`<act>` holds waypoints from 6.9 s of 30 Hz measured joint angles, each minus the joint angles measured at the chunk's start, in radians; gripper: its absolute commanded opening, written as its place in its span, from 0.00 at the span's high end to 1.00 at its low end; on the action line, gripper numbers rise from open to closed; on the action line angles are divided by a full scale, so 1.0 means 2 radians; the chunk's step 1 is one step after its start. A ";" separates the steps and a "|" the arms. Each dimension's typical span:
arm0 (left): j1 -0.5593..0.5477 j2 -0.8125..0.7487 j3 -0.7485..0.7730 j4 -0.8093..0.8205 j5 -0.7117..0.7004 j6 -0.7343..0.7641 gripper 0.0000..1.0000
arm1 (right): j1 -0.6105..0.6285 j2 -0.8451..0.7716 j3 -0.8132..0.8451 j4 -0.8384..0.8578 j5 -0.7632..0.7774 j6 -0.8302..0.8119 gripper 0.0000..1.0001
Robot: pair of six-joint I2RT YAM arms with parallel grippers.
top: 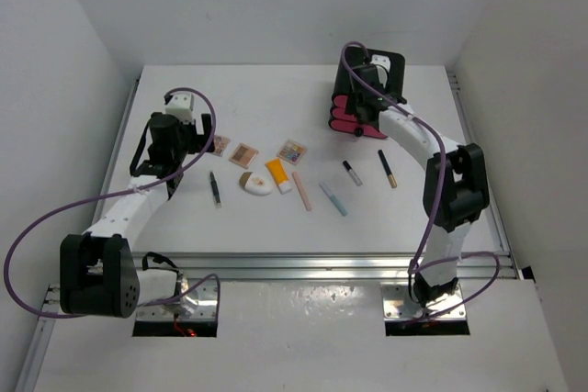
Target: Organize the makeup
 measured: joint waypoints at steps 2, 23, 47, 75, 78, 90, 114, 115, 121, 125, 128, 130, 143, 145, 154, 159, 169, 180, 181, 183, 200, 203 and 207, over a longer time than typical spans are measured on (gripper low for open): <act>0.000 0.000 0.000 -0.001 0.002 0.000 0.00 | 0.000 0.009 0.008 0.000 0.001 0.001 0.46; 0.000 0.000 0.001 -0.035 0.039 -0.016 0.00 | 0.007 -0.012 -0.023 0.003 0.018 0.009 1.00; 0.000 0.001 0.000 -0.050 0.117 -0.044 0.00 | 0.082 -0.158 -0.197 -0.015 -0.028 -0.014 0.23; -0.102 0.150 0.157 -0.351 0.295 0.527 0.00 | 0.085 -0.218 -0.223 -0.142 -0.335 -0.209 0.05; -0.136 0.207 0.191 -0.379 0.294 0.581 0.00 | 0.084 -0.219 -0.229 -0.142 -0.347 -0.213 0.05; -0.153 0.323 0.241 -0.426 0.257 0.696 0.00 | 0.062 -0.267 -0.304 -0.137 -0.360 -0.214 0.05; -0.137 0.365 0.283 -0.518 0.264 0.771 0.41 | 0.057 -0.318 -0.334 -0.134 -0.331 -0.201 0.06; -0.137 0.365 0.283 -0.519 0.266 0.770 0.32 | 0.057 -0.321 -0.334 -0.134 -0.330 -0.200 0.06; -0.137 0.366 0.283 -0.525 0.280 0.749 0.11 | 0.056 -0.332 -0.336 -0.135 -0.321 -0.194 0.06; -0.140 0.366 0.283 -0.523 0.283 0.733 0.11 | 0.056 -0.332 -0.340 -0.135 -0.318 -0.193 0.06; -0.144 0.367 0.285 -0.520 0.285 0.722 0.18 | 0.056 -0.336 -0.344 -0.137 -0.315 -0.192 0.06; -0.148 0.370 0.288 -0.518 0.285 0.715 0.30 | 0.056 -0.339 -0.347 -0.141 -0.310 -0.192 0.06; -0.157 0.369 0.289 -0.519 0.291 0.677 0.63 | 0.056 -0.357 -0.356 -0.146 -0.289 -0.179 0.06; -0.150 0.368 0.295 -0.538 0.304 0.653 0.64 | 0.056 -0.360 -0.356 -0.145 -0.277 -0.166 0.06; -0.128 0.338 0.478 -0.463 0.374 0.305 0.67 | 0.045 -0.418 -0.356 -0.146 -0.125 -0.022 0.06; -0.176 0.339 0.569 -0.356 0.281 0.086 0.71 | 0.038 -0.475 -0.382 -0.132 -0.070 0.023 0.06; -0.301 0.481 0.728 -0.261 0.115 -0.103 0.70 | 0.027 -0.478 -0.387 -0.151 -0.039 0.043 0.06; -0.327 0.518 0.695 -0.227 0.009 -0.197 0.49 | 0.026 -0.512 -0.401 -0.166 -0.024 0.088 0.06; -0.327 0.518 0.694 -0.223 0.004 -0.198 0.45 | 0.026 -0.513 -0.401 -0.169 -0.022 0.090 0.06; -0.327 0.518 0.694 -0.215 0.002 -0.199 0.35 | 0.026 -0.517 -0.402 -0.172 -0.020 0.091 0.04; -0.326 0.518 0.759 -0.242 0.014 -0.155 0.00 | 0.028 -0.481 -0.372 -0.176 -0.068 0.006 0.04; -0.321 0.498 0.783 -0.245 0.011 -0.120 0.00 | 0.043 -0.456 -0.347 -0.162 -0.097 -0.025 0.06; -0.295 0.415 0.733 -0.252 -0.005 -0.051 0.00 | 0.085 -0.383 -0.292 -0.147 -0.139 -0.067 0.07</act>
